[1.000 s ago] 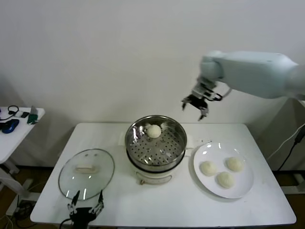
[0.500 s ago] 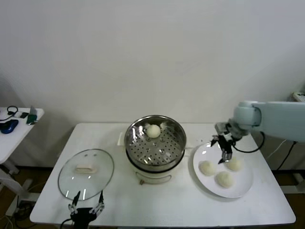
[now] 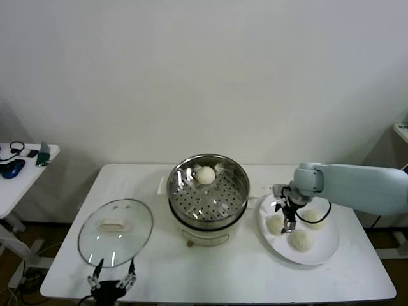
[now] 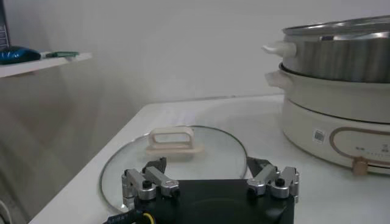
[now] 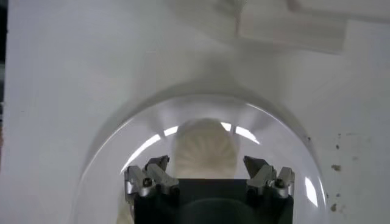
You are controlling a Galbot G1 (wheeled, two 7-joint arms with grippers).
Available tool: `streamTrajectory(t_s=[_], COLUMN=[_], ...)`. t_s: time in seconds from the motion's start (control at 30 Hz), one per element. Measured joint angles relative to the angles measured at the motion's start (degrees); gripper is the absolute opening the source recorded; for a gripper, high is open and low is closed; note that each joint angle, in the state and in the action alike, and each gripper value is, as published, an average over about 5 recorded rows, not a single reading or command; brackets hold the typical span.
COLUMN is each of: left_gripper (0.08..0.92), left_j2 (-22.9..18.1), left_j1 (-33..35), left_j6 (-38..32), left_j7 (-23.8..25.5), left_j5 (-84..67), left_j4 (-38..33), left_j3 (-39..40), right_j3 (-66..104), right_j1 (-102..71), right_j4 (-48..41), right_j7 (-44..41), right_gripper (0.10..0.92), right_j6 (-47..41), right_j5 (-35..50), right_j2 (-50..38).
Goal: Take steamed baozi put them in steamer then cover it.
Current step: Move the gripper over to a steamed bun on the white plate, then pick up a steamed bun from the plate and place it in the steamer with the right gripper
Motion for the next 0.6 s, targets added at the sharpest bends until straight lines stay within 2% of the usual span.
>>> streamTrajectory(t_s=[0.2,0.6], left_gripper=[0.823,0.823], left_j2=[0.1,0.1], left_j1=[0.2,1.0], left_j6=[-0.1,-0.2], left_j7=[0.0,-0.1], left_j5=[0.0,0.2], left_j4=[-0.2,-1.6], left_j3=[0.0,0.2], right_j3=[1.1,-1.6], right_j1=[-1.7,4.7], right_j4=[-1.1,1.1], right_j7=[0.0,-2.6], right_gripper=[0.706,0.653], right_j6=[-0.8,0.1], right_j5=[-1.0,-0.8], right_j2=[0.5,-0.4])
